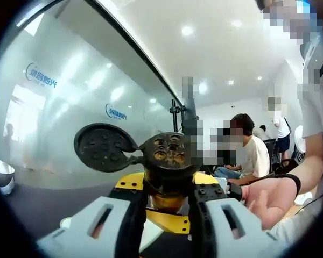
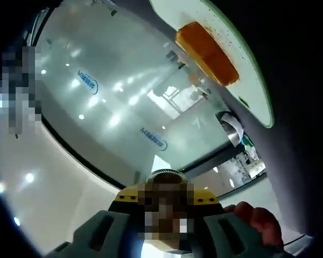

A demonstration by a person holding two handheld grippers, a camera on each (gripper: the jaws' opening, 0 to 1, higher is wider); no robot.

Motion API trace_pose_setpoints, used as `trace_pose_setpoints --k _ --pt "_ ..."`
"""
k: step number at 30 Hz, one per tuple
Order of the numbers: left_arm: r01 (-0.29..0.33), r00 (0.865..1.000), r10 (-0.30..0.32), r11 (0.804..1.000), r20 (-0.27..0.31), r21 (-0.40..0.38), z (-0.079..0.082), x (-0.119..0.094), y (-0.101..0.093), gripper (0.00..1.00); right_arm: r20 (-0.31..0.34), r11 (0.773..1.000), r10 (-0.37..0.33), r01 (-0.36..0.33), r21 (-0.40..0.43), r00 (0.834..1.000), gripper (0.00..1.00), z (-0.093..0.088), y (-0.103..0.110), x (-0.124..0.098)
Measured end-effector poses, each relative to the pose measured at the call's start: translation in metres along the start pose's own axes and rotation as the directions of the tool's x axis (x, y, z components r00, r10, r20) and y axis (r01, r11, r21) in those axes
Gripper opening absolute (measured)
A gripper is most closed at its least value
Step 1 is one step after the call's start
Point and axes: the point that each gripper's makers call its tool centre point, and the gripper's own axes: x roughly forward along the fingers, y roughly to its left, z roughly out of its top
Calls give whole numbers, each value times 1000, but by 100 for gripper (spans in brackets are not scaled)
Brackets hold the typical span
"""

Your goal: Sprinkle pepper

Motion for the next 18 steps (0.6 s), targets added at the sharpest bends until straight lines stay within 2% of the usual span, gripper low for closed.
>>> trace_pose_setpoints --k 3,5,6,8,11,14,17,18 --pt "-11 1000 12 1000 -1 7 1 -2 2 19 -2 1000 -4 4 -21 1000 26 1 -2 2" --pt "-11 1000 11 1000 -8 -5 3 -5 5 19 -26 999 -9 8 -43 1000 26 -3 -3 1" --pt "-9 1000 9 1000 10 -23 5 -6 6 19 -33 999 -11 9 -48 999 27 -5 -4 1" --pt "-16 1000 16 1000 -2 -19 5 -8 7 19 -43 998 -20 17 -58 999 27 -7 -7 0" --pt "-16 1000 16 1000 -7 -17 6 -11 9 19 -41 998 -14 11 -60 999 32 -3 -7 0" --pt "-10 1000 10 999 10 -43 11 -15 11 19 -36 996 -16 13 -90 999 33 0 -5 1" --pt "-34 999 35 997 13 -67 15 -18 18 19 -56 996 -19 13 -91 998 37 -3 -2 1" --pt "-43 999 44 997 6 -59 16 -18 20 19 -67 988 -39 28 -151 997 39 -3 -4 -2"
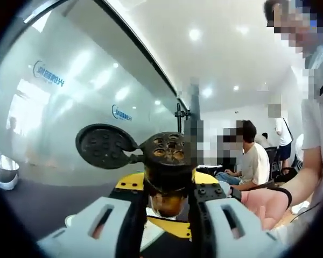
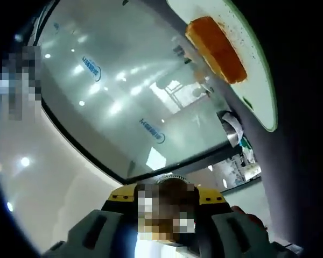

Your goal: Sprinkle pepper

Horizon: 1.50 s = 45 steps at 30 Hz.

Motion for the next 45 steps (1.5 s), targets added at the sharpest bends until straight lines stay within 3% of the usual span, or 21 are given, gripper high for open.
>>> trace_pose_setpoints --k 2,5,7,10,12,14,15,16,19,20,22,23,24,26,27,31,36,38,39,40,45 --pt "12 999 -11 1000 -30 19 -1 -1 1 19 -19 999 -2 1 -50 1000 41 4 2 -7" --pt "35 995 -29 997 -91 65 -3 -3 1 19 12 985 61 -58 -164 998 35 32 14 -23" --pt "50 992 -38 994 -123 95 -3 -4 3 19 -6 972 82 -81 -221 997 33 44 19 -35" --pt "99 974 -74 989 -212 110 -15 -9 3 19 -40 916 66 -77 -393 997 34 53 28 -49" --pt "130 958 -92 983 -273 127 -25 -13 0 19 -72 834 35 -69 -547 997 34 55 39 -59" --pt "143 953 -106 983 -284 113 -30 -13 -2 19 -84 752 22 -72 -656 996 34 59 47 -66" --pt "156 946 -122 983 -299 94 -35 -15 -5 19 -88 724 7 -65 -687 996 34 61 49 -69" --pt "167 937 -129 982 -325 93 -42 -16 -8 19 -95 700 -8 -62 -711 995 34 62 50 -72" --pt "227 895 -160 967 -417 117 -63 -21 -18 19 -97 585 -103 -19 -811 990 34 67 43 -78" --pt "238 887 -169 965 -430 113 -68 -21 -21 19 -106 562 -114 -24 -826 988 35 66 42 -78" --pt "257 874 -187 961 -449 99 -76 -21 -26 19 -133 609 -119 -33 -793 984 35 63 41 -77" --pt "266 866 -192 959 -462 99 -81 -20 -28 19 -132 612 -120 -31 -790 984 35 65 40 -77" --pt "282 853 -208 955 -478 87 -84 -22 -32 19 -129 598 -133 -24 -801 983 36 66 39 -76" --pt "323 823 -238 943 -516 79 -95 -23 -39 19 -126 545 -173 -11 -839 977 37 68 34 -75" --pt "339 808 -249 938 -535 76 -101 -24 -41 19 -129 545 -173 -14 -838 977 37 68 36 -73" --pt "355 781 -267 934 -564 49 -117 -24 -46 19 -130 506 -207 -8 -863 970 37 72 37 -70" --pt "363 771 -296 932 -564 8 -131 -23 -51 19 -134 470 -244 -4 -883 960 37 78 35 -67" --pt "368 762 -294 930 -577 12 -141 -24 -52 19 -133 462 -258 1 -887 957 37 80 30 -68" --pt "366 786 -314 931 -532 -9 -135 -20 -55 19 -131 462 -266 7 -887 955 37 81 27 -68" --pt "360 774 -307 933 -553 -15 -138 -21 -54 19 -132 466 -270 9 -885 954 37 82 26 -68" --pt "373 779 -324 928 -536 -18 -141 -14 -57 19 -134 467 -267 6 -884 954 36 85 25 -69"
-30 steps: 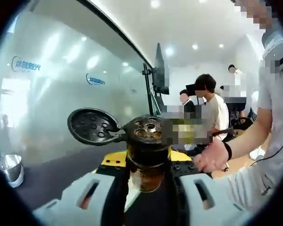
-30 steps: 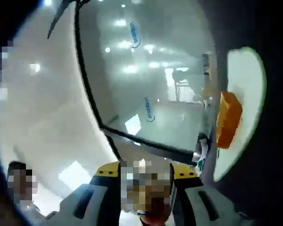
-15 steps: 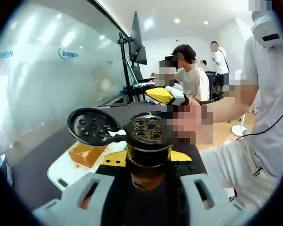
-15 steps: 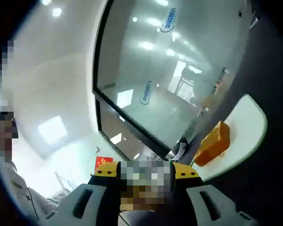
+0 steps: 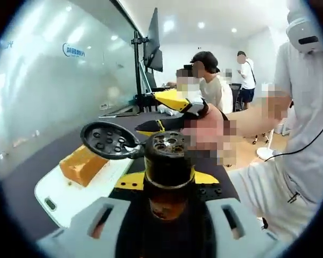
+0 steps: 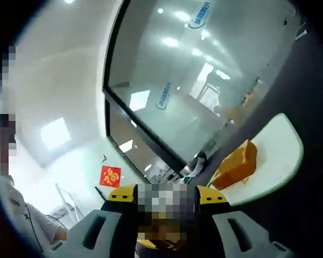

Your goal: Sprinkle pepper

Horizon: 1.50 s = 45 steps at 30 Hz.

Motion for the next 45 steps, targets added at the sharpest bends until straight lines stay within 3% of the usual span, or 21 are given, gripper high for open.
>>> trace_pose_setpoints --k 9,13,18,20,22,28,30,32,34,35,36,41,45 --pt "13 998 -10 999 59 -36 2 0 2 19 9 1000 -21 21 10 1000 36 1 -8 -2" --pt "18 997 -16 1000 70 -21 3 -1 1 20 38 999 -12 11 30 999 34 8 -2 3" --pt "23 997 -21 999 76 -27 2 -2 2 20 -68 998 57 -56 11 996 35 -1 15 26" --pt "26 997 -24 999 77 -26 2 -3 2 20 -191 999 44 -47 -15 981 35 -10 15 39" --pt "28 996 -26 999 80 -27 2 -2 3 20 -267 994 55 -77 -72 962 32 -17 16 50" --pt "44 995 -41 998 86 -35 2 -3 3 20 -438 979 76 -151 -139 896 29 -35 15 61" --pt "51 995 -48 998 90 -36 2 -3 3 20 -452 974 111 -187 -127 885 29 -36 21 64" --pt "59 994 -56 998 93 -36 2 -3 3 20 -502 976 118 -193 -100 857 29 -42 21 62" --pt "71 993 -67 997 96 -39 1 -3 3 20 -490 975 109 -189 -116 865 25 -39 19 68" --pt "76 993 -71 996 97 -39 1 -2 3 20 -529 979 125 -192 -72 839 21 -45 21 65" --pt "83 992 -79 996 97 -38 1 -2 2 20 -535 976 156 -211 -43 830 19 -46 26 66" --pt "105 989 -101 994 104 -37 2 -2 1 20 -526 971 204 -241 -1 826 13 -41 35 72" --pt "122 987 -117 992 115 -40 3 -1 -2 20 -554 967 210 -255 -4 806 11 -45 37 74"
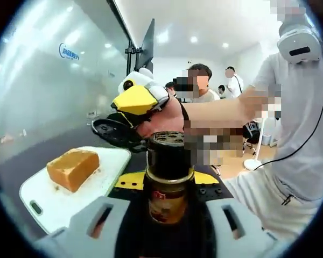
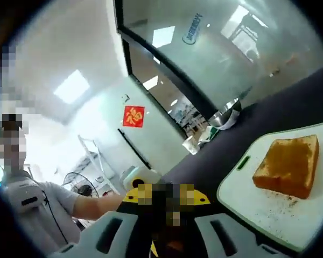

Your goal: Sprinkle pepper

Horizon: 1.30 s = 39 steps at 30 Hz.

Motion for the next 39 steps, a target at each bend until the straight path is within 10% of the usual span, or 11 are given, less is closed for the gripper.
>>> trace_pose_setpoints --k 17,27,39 --pt "39 999 -38 999 22 -23 1 2 -6 20 -67 959 -34 14 -282 997 1 -4 9 -1" --pt "48 999 -48 999 23 -18 1 2 -9 20 -37 770 -110 62 -635 993 0 1 21 -6" --pt "45 999 -43 998 32 -46 1 1 -7 20 -57 522 -175 43 -852 983 0 -7 39 -6"
